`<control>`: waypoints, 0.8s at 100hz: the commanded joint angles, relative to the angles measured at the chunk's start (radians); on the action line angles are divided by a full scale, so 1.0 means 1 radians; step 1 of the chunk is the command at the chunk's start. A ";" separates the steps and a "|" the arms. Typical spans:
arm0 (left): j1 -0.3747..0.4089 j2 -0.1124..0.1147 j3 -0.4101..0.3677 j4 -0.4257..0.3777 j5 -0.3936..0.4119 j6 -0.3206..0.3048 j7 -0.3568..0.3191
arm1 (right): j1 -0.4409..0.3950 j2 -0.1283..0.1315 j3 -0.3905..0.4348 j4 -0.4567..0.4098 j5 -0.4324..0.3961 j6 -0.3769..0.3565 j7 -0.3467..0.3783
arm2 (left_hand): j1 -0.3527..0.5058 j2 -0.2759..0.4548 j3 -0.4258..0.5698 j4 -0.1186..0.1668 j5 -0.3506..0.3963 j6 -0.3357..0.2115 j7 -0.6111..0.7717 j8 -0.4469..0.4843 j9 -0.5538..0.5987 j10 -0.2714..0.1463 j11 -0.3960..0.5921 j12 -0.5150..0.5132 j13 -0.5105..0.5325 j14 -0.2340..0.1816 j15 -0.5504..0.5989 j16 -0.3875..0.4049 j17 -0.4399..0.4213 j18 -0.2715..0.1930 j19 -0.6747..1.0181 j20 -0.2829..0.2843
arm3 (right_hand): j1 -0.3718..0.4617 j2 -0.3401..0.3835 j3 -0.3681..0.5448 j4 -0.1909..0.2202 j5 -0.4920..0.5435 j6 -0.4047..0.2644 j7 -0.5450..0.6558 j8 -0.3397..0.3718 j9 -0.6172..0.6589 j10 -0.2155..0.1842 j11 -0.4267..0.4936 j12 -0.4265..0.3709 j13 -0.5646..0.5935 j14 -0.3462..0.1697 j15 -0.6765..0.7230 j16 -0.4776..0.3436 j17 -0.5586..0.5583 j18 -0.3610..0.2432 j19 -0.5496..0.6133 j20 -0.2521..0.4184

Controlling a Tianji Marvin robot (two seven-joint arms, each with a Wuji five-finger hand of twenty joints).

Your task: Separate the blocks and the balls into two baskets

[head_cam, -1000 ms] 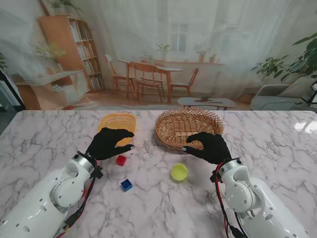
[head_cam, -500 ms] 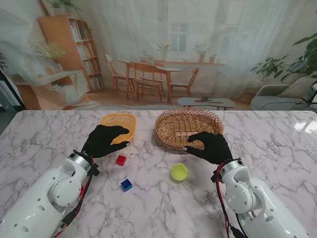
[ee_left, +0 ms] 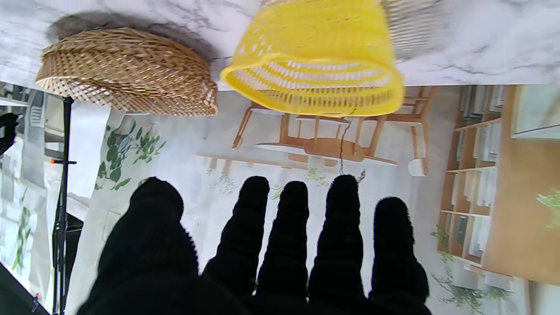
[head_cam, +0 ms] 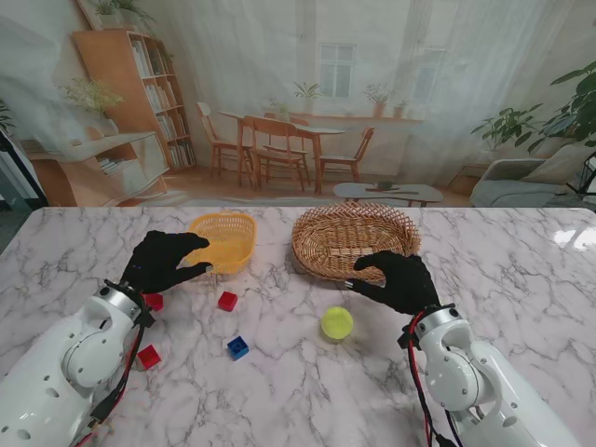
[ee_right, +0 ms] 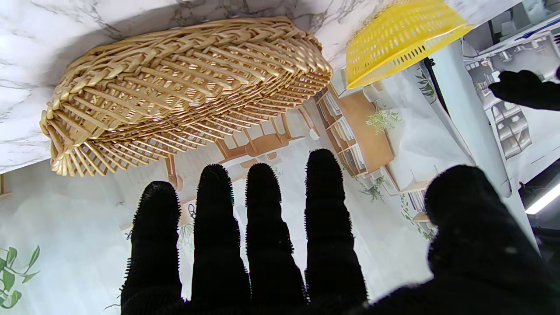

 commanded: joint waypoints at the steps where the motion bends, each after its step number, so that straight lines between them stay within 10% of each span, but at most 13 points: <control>1: 0.013 0.017 -0.018 0.042 0.012 0.008 -0.001 | -0.009 -0.001 0.000 -0.004 -0.004 -0.004 -0.003 | -0.007 0.055 -0.019 -0.020 -0.024 -0.011 -0.012 0.007 -0.036 -0.003 -0.027 -0.003 -0.030 -0.003 -0.020 0.004 -0.015 0.010 -0.024 0.004 | 0.027 0.043 -0.013 0.026 0.022 0.008 0.007 -0.013 0.005 -0.001 0.005 0.004 0.008 -0.001 -0.041 -0.005 -0.015 0.015 -0.012 -0.008; 37: 0.013 0.038 -0.063 0.168 0.071 0.048 -0.001 | 0.001 -0.003 0.000 0.015 0.010 0.014 -0.002 | -0.060 0.019 -0.022 -0.021 -0.124 0.027 -0.067 -0.019 -0.105 0.003 -0.056 -0.025 -0.046 -0.009 -0.036 -0.006 -0.019 -0.001 -0.077 -0.027 | 0.027 0.044 -0.013 0.026 0.020 0.011 0.007 -0.013 0.001 0.000 0.006 0.005 0.006 -0.001 -0.040 -0.005 -0.017 0.015 -0.012 -0.008; 80: -0.045 0.051 -0.004 0.262 0.061 0.075 -0.059 | 0.004 -0.002 -0.004 0.015 0.004 0.016 0.004 | -0.092 -0.276 -0.001 -0.021 -0.170 0.127 -0.134 -0.097 -0.130 0.062 -0.074 -0.065 -0.002 -0.008 0.007 0.001 0.077 -0.080 -0.028 -0.043 | 0.028 0.044 -0.013 0.026 0.021 0.009 0.007 -0.013 0.000 -0.001 0.006 0.005 0.005 -0.002 -0.040 -0.005 -0.017 0.015 -0.012 -0.008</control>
